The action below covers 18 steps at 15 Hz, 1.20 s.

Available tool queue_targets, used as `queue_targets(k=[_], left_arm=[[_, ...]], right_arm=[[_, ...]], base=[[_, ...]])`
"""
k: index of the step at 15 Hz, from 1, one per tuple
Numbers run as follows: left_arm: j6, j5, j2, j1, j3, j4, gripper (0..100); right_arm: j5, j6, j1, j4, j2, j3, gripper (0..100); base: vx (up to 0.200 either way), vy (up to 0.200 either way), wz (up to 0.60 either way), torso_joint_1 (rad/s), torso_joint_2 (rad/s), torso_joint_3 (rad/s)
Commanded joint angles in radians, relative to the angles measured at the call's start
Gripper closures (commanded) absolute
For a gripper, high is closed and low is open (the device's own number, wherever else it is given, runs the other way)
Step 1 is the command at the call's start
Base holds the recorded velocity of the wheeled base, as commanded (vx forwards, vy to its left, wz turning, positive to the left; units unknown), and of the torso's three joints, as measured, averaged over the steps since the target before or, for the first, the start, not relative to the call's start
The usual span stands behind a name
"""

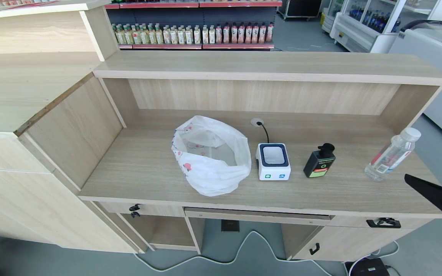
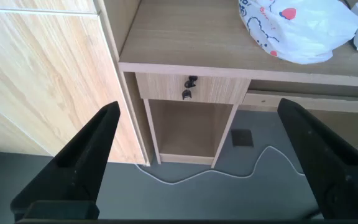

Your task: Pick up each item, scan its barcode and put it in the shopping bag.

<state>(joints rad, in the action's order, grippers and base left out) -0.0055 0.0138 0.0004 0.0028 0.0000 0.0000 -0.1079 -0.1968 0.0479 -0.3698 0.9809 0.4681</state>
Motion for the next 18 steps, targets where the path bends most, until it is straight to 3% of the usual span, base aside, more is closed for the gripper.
queue_targets(k=[1, 4, 9, 18], left_arm=[[-0.001, 0.000, 0.000, 0.000, 0.000, 0.000, 0], [-0.001, 0.000, 0.000, 0.000, 0.000, 0.000, 0], [-0.001, 0.000, 0.000, 0.000, 0.000, 0.000, 0], [-0.001, 0.000, 0.000, 0.000, 0.000, 0.000, 0]], right_arm=[[-0.006, 0.007, -0.046, -0.090, 0.160, 0.026, 0], [-0.012, 0.004, -0.137, -0.325, 0.394, -0.006, 0], [-0.021, -0.001, -0.258, -0.359, 0.476, -0.059, 0], [-0.131, -0.010, -0.233, -0.529, 0.722, 0.015, 0]], base=[[0.000, 0.000, 0.00, 0.000, 0.00, 0.000], [0.000, 0.000, 0.00, 0.000, 0.00, 0.000], [0.000, 0.000, 0.00, 0.000, 0.00, 0.000], [0.000, 0.000, 0.00, 0.000, 0.00, 0.000]])
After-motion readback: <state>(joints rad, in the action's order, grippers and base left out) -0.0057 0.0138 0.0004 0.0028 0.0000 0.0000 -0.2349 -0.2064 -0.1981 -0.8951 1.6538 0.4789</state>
